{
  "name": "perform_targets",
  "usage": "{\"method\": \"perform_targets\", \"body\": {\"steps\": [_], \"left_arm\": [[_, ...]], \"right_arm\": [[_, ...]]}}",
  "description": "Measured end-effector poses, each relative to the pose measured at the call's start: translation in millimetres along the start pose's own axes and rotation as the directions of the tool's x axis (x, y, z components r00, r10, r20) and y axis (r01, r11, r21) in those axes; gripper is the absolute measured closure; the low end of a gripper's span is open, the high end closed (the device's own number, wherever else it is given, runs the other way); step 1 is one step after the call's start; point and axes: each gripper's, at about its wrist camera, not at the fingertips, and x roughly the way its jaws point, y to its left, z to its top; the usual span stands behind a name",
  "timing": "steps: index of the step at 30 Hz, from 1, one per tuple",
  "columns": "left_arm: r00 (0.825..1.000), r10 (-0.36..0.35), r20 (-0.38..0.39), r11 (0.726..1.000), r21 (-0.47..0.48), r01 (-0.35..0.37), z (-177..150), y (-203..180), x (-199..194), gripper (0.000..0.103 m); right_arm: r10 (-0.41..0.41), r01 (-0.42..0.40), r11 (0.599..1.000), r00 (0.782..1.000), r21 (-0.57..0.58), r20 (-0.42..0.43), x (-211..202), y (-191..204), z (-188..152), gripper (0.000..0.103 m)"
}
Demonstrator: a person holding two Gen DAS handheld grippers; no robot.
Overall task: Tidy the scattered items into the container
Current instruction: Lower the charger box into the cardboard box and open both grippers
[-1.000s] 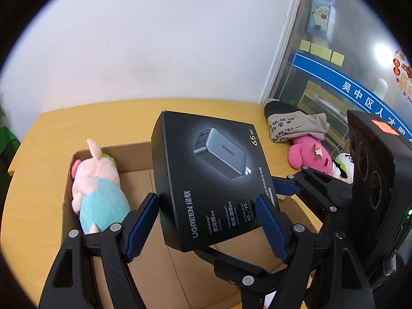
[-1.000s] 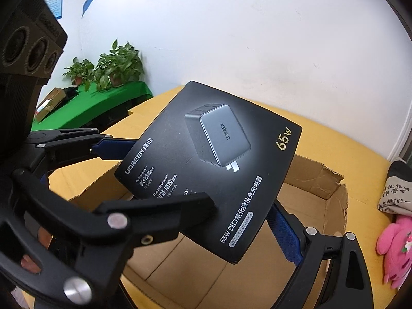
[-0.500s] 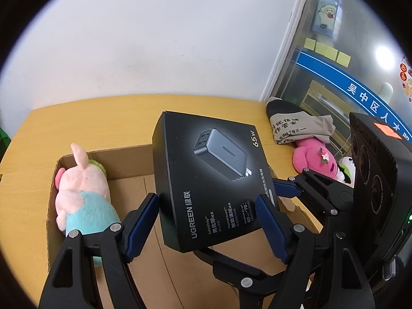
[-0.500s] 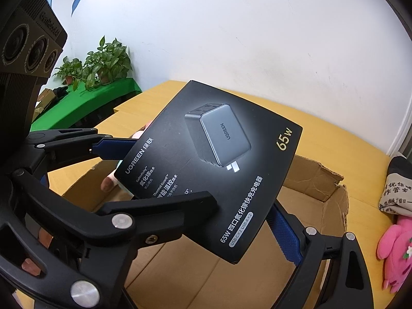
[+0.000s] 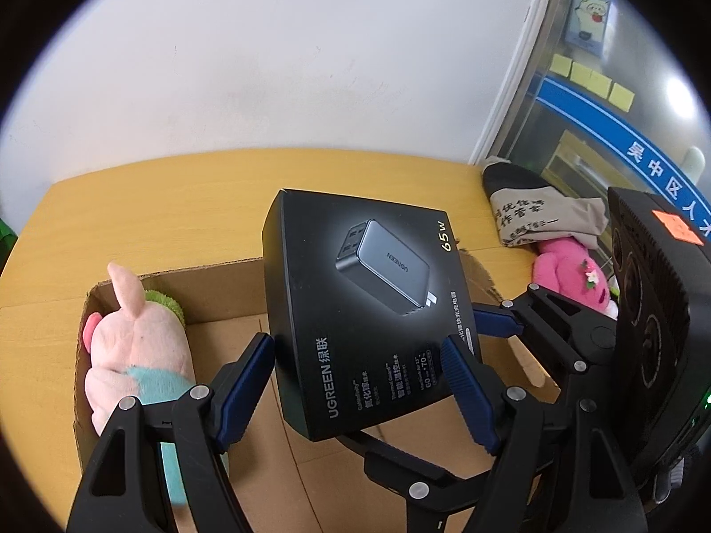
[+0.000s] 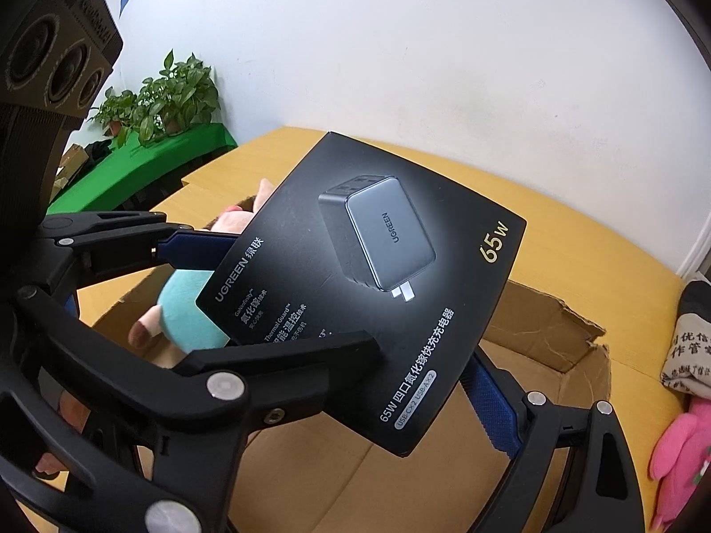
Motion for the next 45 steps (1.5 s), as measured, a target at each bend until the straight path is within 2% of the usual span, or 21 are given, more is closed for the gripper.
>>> {"method": "perform_targets", "body": {"steps": [9, 16, 21, 25, 27, 29, 30, 35, 38, 40, 41, 42, 43, 44, 45], "left_arm": [[0.994, 0.006, -0.110, 0.998, -0.059, -0.013, -3, 23, 45, 0.026], [0.977, -0.017, -0.214, 0.988, -0.156, -0.017, -10, 53, 82, 0.027], [0.962, 0.056, -0.267, 0.990, -0.108, -0.087, -9, 49, 98, 0.028], [0.960, 0.044, -0.275, 0.990, -0.117, -0.078, -8, 53, 101, 0.029], [0.963, 0.033, -0.267, 0.989, -0.127, -0.069, -8, 55, 95, 0.029], [0.970, 0.021, -0.242, 0.989, -0.140, -0.056, -4, 55, 81, 0.029], [0.975, 0.022, -0.222, 0.989, -0.141, -0.054, -1, 54, 72, 0.029], [1.000, 0.008, -0.028, 0.995, -0.099, -0.011, 6, 33, -16, 0.027], [0.997, 0.037, 0.065, 0.999, -0.042, -0.034, -8, 15, -70, 0.027], [0.993, 0.080, 0.085, 0.997, -0.012, -0.079, -26, 2, -97, 0.027], [0.991, 0.099, 0.095, 0.995, 0.008, -0.100, -37, -4, -109, 0.029], [0.988, 0.111, 0.109, 0.993, 0.030, -0.115, -46, -9, -119, 0.035], [0.984, 0.122, 0.126, 0.990, 0.051, -0.130, -57, -16, -131, 0.069], [0.983, 0.125, 0.132, 0.989, 0.061, -0.134, -68, -22, -141, 0.103], [0.985, 0.116, 0.126, 0.991, 0.059, -0.124, -76, -27, -148, 0.101]], "right_arm": [[0.040, -0.039, 0.999, 0.994, 0.017, -0.101, 48, -19, -3, 0.009], [0.103, -0.093, 0.994, 0.970, 0.053, -0.220, 96, -35, -13, 0.013], [0.148, -0.122, 0.987, 0.947, 0.107, -0.287, 124, -45, -20, 0.018], [0.173, -0.128, 0.978, 0.937, 0.164, -0.304, 136, -57, -21, 0.018], [0.169, -0.123, 0.978, 0.940, 0.170, -0.295, 130, -61, -21, 0.018], [0.162, -0.116, 0.978, 0.947, 0.174, -0.278, 118, -66, -20, 0.010], [0.146, -0.102, 0.980, 0.953, 0.173, -0.267, 109, -69, -19, 0.009], [0.079, -0.056, 0.989, 0.983, 0.139, -0.169, 35, -75, -23, 0.001], [0.048, -0.039, 0.993, 0.995, 0.110, -0.085, -18, -70, -38, 0.001], [0.017, -0.014, 0.995, 0.999, 0.096, -0.034, -47, -65, -48, 0.001], [0.004, -0.003, 0.995, 1.000, 0.098, -0.004, -63, -62, -54, 0.003], [-0.004, 0.002, 0.994, 1.000, 0.108, 0.024, -79, -57, -60, 0.009], [-0.009, 0.003, 0.993, 0.999, 0.121, 0.042, -91, -53, -65, 0.035], [-0.010, 0.003, 0.990, 0.999, 0.138, 0.051, -101, -50, -70, 0.065], [-0.007, -0.001, 0.988, 0.999, 0.156, 0.053, -108, -42, -74, 0.070]]}}
